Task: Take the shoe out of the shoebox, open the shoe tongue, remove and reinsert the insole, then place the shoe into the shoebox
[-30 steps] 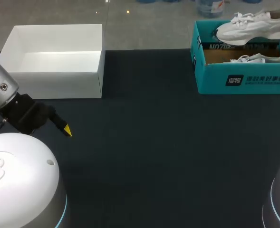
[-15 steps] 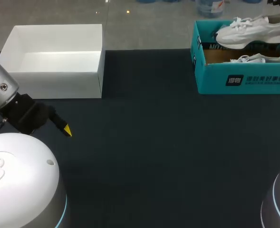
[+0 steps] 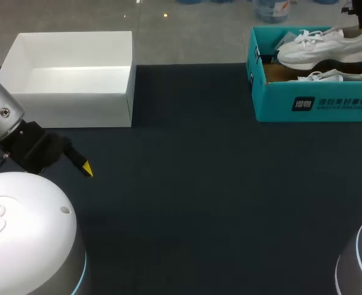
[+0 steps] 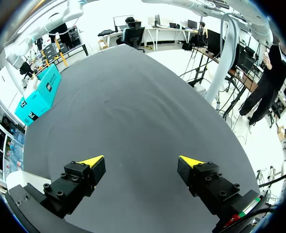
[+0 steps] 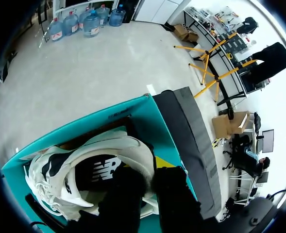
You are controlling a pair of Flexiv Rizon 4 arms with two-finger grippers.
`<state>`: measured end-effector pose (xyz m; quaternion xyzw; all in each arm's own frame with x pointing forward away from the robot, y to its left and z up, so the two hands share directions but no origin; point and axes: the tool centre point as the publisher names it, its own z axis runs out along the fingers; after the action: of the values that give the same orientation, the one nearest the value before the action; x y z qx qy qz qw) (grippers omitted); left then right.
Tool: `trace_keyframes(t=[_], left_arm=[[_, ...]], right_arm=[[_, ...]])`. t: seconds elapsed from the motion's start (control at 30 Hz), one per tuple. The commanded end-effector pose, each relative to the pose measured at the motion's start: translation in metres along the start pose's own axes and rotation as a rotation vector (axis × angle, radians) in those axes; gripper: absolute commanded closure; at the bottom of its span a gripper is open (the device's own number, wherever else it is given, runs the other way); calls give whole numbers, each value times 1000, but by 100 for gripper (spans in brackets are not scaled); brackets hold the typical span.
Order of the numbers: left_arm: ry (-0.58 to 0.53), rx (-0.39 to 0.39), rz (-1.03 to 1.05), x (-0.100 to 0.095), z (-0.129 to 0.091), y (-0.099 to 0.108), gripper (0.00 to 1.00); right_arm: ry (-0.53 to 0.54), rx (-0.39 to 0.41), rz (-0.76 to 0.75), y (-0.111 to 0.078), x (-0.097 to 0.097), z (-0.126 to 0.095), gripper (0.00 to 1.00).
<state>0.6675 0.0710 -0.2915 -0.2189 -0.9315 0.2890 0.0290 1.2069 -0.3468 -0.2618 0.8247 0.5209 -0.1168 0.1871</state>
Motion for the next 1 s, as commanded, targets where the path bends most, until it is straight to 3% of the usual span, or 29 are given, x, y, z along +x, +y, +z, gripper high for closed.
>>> trace_keyframes(t=[0.03,0.53,1.0], left_arm=[[3,0,0,-1,0,1,0],[3,0,0,-1,0,1,0],[3,0,0,-1,0,1,0]], right_arm=[[-1,18,10,4,10,12,100],[-2,44,18,-16,34,50,100],[-1,104,18,-36,43,88,100]])
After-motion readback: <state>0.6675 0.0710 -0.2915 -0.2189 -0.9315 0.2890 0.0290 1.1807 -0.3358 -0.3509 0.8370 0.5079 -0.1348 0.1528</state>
